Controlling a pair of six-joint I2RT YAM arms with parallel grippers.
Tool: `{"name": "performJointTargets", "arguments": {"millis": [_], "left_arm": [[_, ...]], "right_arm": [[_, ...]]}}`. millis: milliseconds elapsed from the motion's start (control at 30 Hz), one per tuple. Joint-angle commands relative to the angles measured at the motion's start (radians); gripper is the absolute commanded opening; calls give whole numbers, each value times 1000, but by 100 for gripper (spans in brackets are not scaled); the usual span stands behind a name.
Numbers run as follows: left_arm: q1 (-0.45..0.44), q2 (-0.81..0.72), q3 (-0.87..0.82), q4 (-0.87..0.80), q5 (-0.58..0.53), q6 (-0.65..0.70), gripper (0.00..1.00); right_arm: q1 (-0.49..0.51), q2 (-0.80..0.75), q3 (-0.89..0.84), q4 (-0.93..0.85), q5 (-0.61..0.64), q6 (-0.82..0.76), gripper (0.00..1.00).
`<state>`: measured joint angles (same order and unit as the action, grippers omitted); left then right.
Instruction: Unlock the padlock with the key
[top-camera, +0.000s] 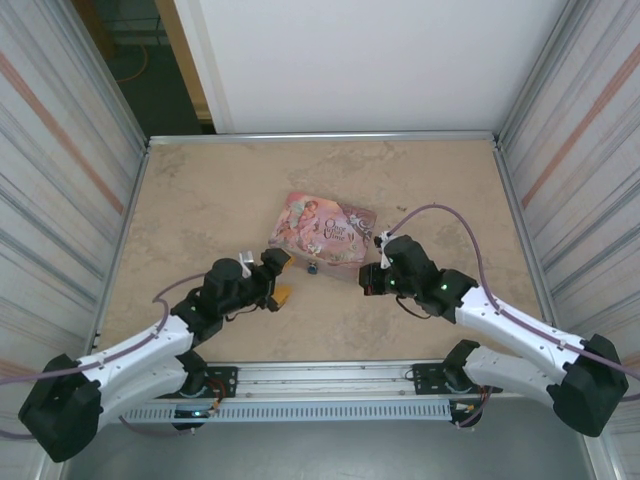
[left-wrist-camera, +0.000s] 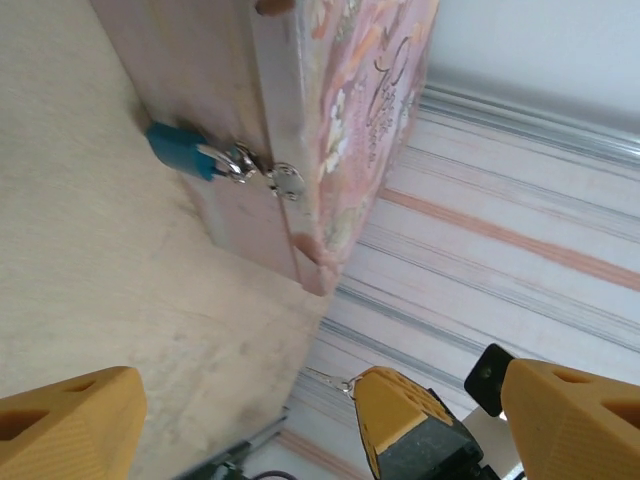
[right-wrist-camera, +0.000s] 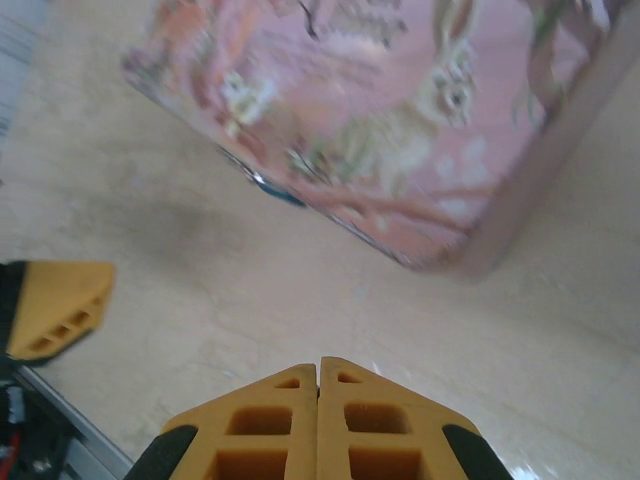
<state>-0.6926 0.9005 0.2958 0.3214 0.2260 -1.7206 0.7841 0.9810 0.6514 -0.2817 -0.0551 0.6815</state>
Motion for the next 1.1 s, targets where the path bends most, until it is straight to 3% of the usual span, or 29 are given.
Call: {"name": "performJointTargets", "arguments": {"millis": [0,233,733,1067], "left_arm": [[-15,23,48,126,26,-175,90],[-60,59,79,193,-25,-259,85],[-109,234,147,388,-28,-301,78],[-110,249,142,406,-54,-309,61]], "right_arm": [[20,2,60,72,51,17,0],[75,99,133,177,92,0,0],[196,249,232,285,80,1,0],[226,212,220,244,83,11,0]]}}
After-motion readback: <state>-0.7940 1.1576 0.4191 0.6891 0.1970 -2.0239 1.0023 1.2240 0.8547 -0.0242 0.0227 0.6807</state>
